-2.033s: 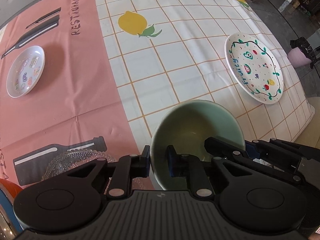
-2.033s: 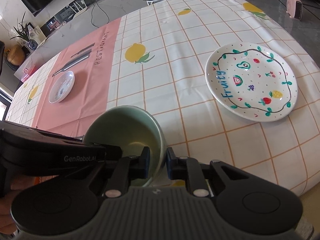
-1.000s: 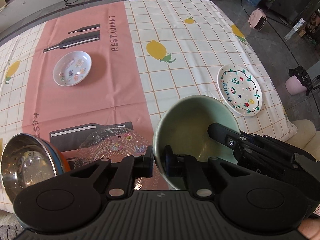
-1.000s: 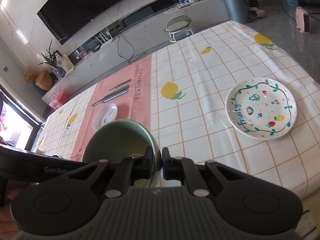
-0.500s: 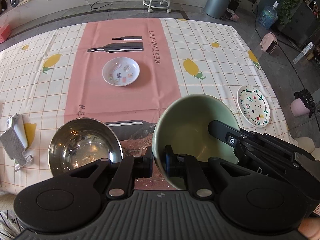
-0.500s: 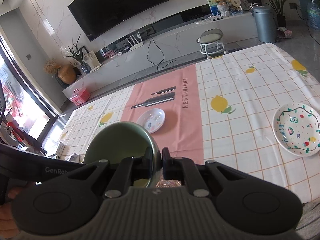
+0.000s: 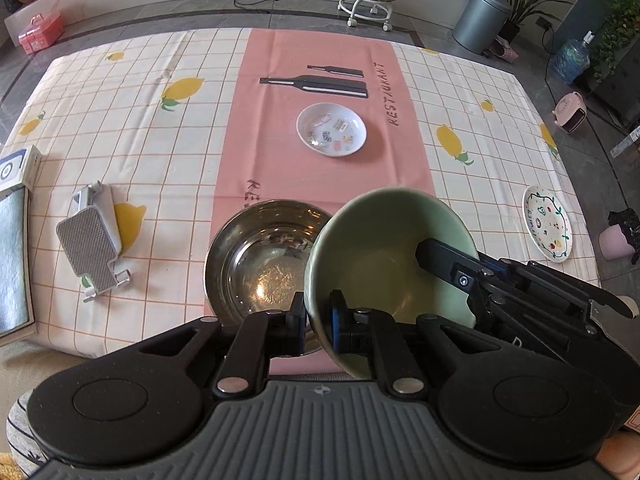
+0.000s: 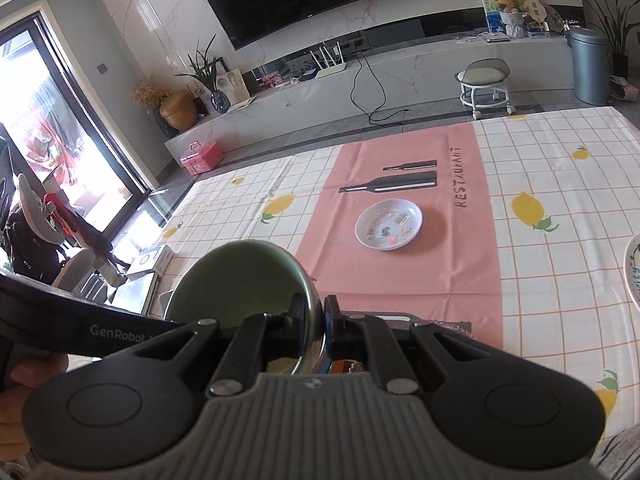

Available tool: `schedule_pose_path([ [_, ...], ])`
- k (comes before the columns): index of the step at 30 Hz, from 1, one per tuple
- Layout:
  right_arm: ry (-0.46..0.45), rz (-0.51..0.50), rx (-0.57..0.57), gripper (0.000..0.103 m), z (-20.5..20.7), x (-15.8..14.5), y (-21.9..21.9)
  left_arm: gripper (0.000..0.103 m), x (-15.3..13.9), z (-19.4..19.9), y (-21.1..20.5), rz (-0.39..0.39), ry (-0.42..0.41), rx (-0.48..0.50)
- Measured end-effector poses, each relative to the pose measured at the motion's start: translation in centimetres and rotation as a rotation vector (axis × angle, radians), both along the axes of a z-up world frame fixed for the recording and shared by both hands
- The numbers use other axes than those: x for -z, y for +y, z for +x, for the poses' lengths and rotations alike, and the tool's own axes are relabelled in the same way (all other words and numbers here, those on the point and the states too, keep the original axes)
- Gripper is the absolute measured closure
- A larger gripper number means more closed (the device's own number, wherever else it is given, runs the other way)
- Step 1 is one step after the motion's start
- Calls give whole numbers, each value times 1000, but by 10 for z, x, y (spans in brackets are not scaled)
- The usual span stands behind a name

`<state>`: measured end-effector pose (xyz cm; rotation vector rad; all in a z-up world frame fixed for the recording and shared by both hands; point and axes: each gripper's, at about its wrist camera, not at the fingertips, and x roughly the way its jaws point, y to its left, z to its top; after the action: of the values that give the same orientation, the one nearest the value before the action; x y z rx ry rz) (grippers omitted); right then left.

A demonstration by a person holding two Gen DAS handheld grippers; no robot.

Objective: Organize plates and bowls
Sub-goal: 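Lower the pale green bowl into the steel bowl stack with the left gripper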

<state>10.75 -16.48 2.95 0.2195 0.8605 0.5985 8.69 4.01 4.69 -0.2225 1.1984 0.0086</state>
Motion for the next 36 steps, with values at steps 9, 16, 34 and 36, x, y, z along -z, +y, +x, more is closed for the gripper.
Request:
schedule_pose_path([
  [9, 80, -6, -38, 96, 9, 26, 26, 90, 28, -1, 26, 10, 53, -22],
  [16, 124, -26, -51, 95, 16, 48, 48, 89, 51, 3, 38, 28, 82, -33],
  [34, -62, -280, -58, 92, 8, 62, 87, 75, 53, 2, 36, 126, -12, 10],
  [36, -82, -295, -64, 92, 7, 61, 89, 75, 51, 1, 36, 131, -22, 17],
])
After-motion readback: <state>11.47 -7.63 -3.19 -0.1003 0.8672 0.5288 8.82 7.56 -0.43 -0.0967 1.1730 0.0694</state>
